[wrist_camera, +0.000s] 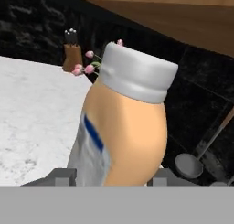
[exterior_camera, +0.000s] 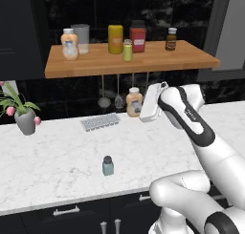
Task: Put the shaker and condiment bottle from the counter next to their counterparts in the cabinet.
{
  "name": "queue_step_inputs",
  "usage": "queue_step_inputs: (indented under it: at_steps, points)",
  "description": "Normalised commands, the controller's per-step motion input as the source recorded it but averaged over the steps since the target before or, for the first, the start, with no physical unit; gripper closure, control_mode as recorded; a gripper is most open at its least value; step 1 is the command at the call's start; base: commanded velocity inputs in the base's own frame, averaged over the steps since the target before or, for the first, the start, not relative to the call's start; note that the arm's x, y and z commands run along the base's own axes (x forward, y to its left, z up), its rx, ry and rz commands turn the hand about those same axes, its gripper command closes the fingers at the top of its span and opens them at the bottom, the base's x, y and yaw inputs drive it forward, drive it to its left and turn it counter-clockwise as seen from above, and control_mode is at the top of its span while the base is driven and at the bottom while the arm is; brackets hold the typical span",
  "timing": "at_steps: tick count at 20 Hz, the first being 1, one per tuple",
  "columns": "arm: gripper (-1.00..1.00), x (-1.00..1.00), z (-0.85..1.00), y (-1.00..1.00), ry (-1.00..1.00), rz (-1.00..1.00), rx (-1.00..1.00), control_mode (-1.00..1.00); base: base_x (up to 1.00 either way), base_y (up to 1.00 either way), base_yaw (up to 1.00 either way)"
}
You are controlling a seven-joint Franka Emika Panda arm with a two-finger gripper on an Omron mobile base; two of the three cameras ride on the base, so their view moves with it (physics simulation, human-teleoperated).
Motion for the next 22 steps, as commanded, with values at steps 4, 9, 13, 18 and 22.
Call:
queue_step_inputs:
  at_steps: [4,9,13,18,22]
  points:
    - [1.00,0.00,0.60,0.48,-0.10,-0.05,0.00,-1.00,0.00,0.00,0.00]
    - [1.00,0.00,0.57,0.47,-0.09,-0.05,0.00,-1.00,0.00,0.00,0.00]
    - [1.00,0.00,0.57,0.45,-0.08,-0.06,0.00,-1.00,0.00,0.00,0.00]
    - [1.00,0.00,0.56,0.43,-0.03,-0.07,0.00,-1.00,0.00,0.00,0.00]
    - [1.00,0.00,0.65,0.45,-0.05,-0.08,0.00,-1.00,0.00,0.00,0.00]
